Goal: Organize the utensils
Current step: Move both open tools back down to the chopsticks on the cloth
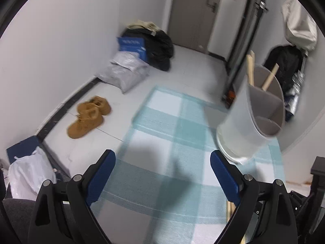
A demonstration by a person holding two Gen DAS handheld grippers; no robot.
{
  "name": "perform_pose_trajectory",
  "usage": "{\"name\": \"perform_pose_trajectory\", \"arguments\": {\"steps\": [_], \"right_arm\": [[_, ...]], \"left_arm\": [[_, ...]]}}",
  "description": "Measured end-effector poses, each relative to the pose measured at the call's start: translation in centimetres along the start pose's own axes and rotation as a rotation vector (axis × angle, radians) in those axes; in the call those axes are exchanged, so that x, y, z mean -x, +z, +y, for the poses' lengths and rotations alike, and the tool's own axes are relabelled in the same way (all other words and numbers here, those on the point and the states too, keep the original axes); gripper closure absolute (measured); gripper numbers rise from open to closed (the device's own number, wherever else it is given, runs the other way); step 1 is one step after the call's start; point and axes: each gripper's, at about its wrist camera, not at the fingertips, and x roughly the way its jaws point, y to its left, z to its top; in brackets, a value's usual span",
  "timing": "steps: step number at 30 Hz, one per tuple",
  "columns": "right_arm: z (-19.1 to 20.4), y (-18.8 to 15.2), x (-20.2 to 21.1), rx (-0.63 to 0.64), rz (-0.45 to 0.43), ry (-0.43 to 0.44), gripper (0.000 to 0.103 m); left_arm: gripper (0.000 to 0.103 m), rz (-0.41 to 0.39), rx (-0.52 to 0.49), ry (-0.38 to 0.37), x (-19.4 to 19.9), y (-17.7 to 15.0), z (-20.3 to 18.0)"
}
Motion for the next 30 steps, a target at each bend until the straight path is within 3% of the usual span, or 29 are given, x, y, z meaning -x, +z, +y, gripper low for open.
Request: {"name": "perform_pose_trajectory", "arguments": {"steps": [5,9,13,21,30], "right_arm": [[1.1,1.5,-1.6,0.073,0.039,-0.018,0.058],[0.5,1.8,-2.4,0.024,0.067,0.028,0.065],[0.2,1.6,-2.5,0.023,0.074,0.015,0.071],[-1.5,1.6,-1.9,-0.025,0.070,0.021,0.072],[-0.1,2.8,-2.7,0.061,0.114,-0.042,0.072]], "left_arm": [[0.011,-0.023,0.005,0.013,0.6,0.3,0.3],[0.011,-0.002,0.016,0.007,0.1,0.4,0.5],[0.011,0.019,0.036,-0.014,-0.5,0.7,1.1],[0.011,0.041,0.048,-0.031,-0.8,0.7,1.0],[0.011,0.056,0.101,-0.033,-0.9,1.0,2.2]]}}
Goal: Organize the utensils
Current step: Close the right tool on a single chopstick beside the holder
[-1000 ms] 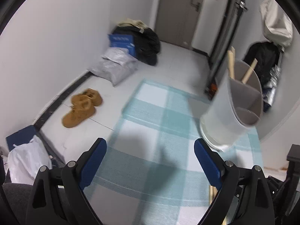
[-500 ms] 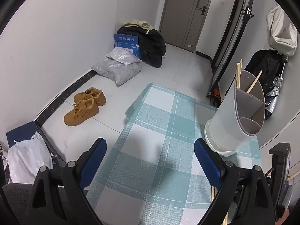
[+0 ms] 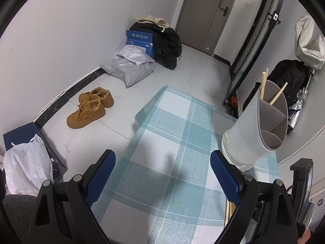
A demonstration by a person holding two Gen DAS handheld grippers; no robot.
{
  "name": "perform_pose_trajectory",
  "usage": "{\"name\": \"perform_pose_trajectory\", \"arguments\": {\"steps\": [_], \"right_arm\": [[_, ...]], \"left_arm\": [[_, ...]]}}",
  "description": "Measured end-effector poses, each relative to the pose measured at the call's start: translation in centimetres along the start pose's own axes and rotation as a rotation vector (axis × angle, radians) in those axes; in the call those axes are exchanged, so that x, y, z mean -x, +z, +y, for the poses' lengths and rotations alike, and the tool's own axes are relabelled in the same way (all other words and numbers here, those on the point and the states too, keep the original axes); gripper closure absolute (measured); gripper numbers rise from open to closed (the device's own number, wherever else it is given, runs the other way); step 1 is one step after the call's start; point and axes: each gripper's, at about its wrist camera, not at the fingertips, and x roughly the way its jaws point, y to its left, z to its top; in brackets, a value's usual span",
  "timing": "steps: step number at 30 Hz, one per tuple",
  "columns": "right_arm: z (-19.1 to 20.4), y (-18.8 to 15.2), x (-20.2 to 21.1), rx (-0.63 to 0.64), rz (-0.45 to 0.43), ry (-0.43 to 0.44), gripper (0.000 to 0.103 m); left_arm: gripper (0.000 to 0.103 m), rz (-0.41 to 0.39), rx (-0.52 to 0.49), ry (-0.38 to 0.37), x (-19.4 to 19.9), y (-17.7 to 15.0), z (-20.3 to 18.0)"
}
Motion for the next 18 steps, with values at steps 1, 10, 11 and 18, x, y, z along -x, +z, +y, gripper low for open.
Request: {"name": "perform_pose_trajectory", "arguments": {"steps": [1,10,11,18], "right_arm": [[0.2,-0.2,0.0,0.024,0.004,-0.019,0.072],[2.0,0.9,-0.5,0.131,0.073,-0.053,0.075],[1.9,1.2,-0.6,0.129,0.074,-0.049,0.076],[0.8,1.6,-1.0,0.045,0.041,0.026,0.087]], "left_arm": [[0.011,0.002,0.005,0.003,-0.1,0.1,0.0],[0.011,0.008,0.038,0.014,-0.3,0.2,0.5],[0.011,0.011,0.037,0.016,-0.3,0.1,0.4],[0.011,0.027,0.040,0.017,-0.5,0.1,0.9]]}}
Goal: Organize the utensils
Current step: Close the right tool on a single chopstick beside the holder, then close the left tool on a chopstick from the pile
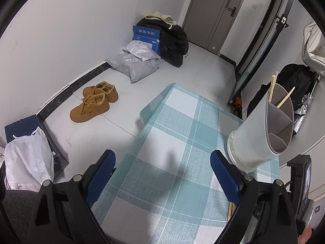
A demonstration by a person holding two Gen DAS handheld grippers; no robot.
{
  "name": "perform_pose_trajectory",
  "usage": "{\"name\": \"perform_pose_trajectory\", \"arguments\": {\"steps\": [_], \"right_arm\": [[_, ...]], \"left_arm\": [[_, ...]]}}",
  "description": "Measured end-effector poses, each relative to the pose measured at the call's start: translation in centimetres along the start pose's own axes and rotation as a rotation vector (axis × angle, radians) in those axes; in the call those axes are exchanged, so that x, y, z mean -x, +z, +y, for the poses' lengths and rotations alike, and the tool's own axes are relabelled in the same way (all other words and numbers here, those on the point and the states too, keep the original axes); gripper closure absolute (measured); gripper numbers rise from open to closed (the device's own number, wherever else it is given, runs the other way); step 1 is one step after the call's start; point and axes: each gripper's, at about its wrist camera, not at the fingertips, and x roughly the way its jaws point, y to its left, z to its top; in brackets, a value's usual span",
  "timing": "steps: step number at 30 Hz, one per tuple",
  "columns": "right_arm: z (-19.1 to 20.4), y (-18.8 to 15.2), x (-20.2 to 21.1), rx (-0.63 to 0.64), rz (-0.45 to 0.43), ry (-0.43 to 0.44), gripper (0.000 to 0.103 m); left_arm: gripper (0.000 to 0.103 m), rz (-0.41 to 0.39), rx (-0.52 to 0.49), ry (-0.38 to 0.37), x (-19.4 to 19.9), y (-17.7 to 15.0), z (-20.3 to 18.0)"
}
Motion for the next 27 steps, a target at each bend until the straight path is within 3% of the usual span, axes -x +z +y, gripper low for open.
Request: {"name": "perform_pose_trajectory", "arguments": {"steps": [2,7,12,18,21,23,27], "right_arm": [[0.4,0.0,0.0,0.019,-0.023,-0.004,0.095],[0.1,-0.5,0.4,0.004,-0.079,0.013,0.099],[-3.0,-1.5,3.2,-0.125,-0.195,0.083,0.099],[-7.9,-3.2,6.5,-0.361,-0.325,0.204,0.099],[-9.0,-4.2,7.2,-0.438,-0.374,0.239,0.099],[-10.5,-4.7,7.4,-0.492,-0.387,0.268,0.099],[-10.8,-5.6,7.5,-0.547,-0.390,0.291,0.098]], "left_arm": [[0.011,0.009,-0.004,-0.001,-0.1,-0.1,0.0],[0.011,0.066,-0.054,-0.027,-1.0,-0.8,-0.8],[0.011,0.132,-0.128,-0.091,-1.8,-2.1,-2.7],[0.011,0.244,-0.349,-0.178,-2.0,-5.3,-7.5],[0.011,0.281,-0.439,-0.118,-2.6,-7.0,-9.4],[0.011,0.337,-0.456,-0.117,-3.5,-7.7,-9.7],[0.011,0.349,-0.477,-0.036,-4.2,-8.4,-9.6]]}}
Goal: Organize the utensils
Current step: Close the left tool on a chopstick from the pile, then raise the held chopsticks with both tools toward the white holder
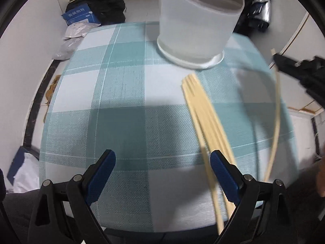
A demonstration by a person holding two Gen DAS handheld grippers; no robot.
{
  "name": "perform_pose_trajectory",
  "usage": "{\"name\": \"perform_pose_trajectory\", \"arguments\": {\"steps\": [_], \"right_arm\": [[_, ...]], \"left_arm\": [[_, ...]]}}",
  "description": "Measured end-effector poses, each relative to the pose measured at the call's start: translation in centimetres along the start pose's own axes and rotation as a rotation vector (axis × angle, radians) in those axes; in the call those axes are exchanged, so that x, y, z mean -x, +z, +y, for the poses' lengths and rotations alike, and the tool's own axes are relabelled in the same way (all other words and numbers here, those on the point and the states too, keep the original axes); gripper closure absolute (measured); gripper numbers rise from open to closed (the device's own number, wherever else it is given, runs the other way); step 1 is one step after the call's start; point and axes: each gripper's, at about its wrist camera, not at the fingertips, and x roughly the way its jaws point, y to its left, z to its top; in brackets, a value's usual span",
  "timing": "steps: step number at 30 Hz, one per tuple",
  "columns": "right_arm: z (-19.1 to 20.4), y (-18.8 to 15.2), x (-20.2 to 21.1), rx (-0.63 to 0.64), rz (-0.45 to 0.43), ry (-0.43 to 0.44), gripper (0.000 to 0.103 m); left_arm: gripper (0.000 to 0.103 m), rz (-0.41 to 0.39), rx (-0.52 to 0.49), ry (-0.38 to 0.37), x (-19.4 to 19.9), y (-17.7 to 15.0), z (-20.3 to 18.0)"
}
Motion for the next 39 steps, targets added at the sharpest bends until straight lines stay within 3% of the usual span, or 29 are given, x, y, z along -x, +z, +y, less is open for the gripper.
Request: {"name": "perform_pose_trajectory", "arguments": {"steps": [7,9,19,22,25,27,29,34,39], "right_arm": [[-1.2,0.1,1.8,-0.061,-0.062,0.058,0.098],[-1.5,0.2,1.9,-0.067,-0.066,0.061,0.098],[-2.5,0.5,2.9,-0.072,-0.097,0.064,0.098],[-2.5,0.5,2.9,-0.073,-0.095,0.066,0.098],[-2.4,0.6,3.1,-0.069,-0.099,0.069,0.098],[-2.4,0.7,3.1,-0.068,-0.100,0.071,0.098],[-2.4,0.7,3.1,-0.067,-0.099,0.073,0.098],[-1.7,0.8,3.4,-0.037,-0.112,0.069,0.098],[-0.3,0.4,4.3,0.008,-0.147,0.094,0.098]], "left_arm": [[0.011,0.008,0.019,0.008,-0.7,0.6,0.3],[0.011,0.022,-0.001,0.046,-1.2,1.0,-0.4],[0.012,0.041,0.010,0.047,-2.3,3.0,-0.3],[0.032,0.034,0.001,0.045,-2.0,3.3,-1.4],[0.067,0.045,-0.012,0.032,-1.7,3.8,-2.5],[0.097,0.059,-0.016,0.025,-1.7,4.1,-3.1],[0.101,0.074,-0.015,0.024,-1.7,4.1,-3.7],[0.102,0.048,-0.005,0.012,-1.2,4.1,-4.0],[0.102,-0.069,0.028,-0.048,2.4,3.8,-3.1]]}}
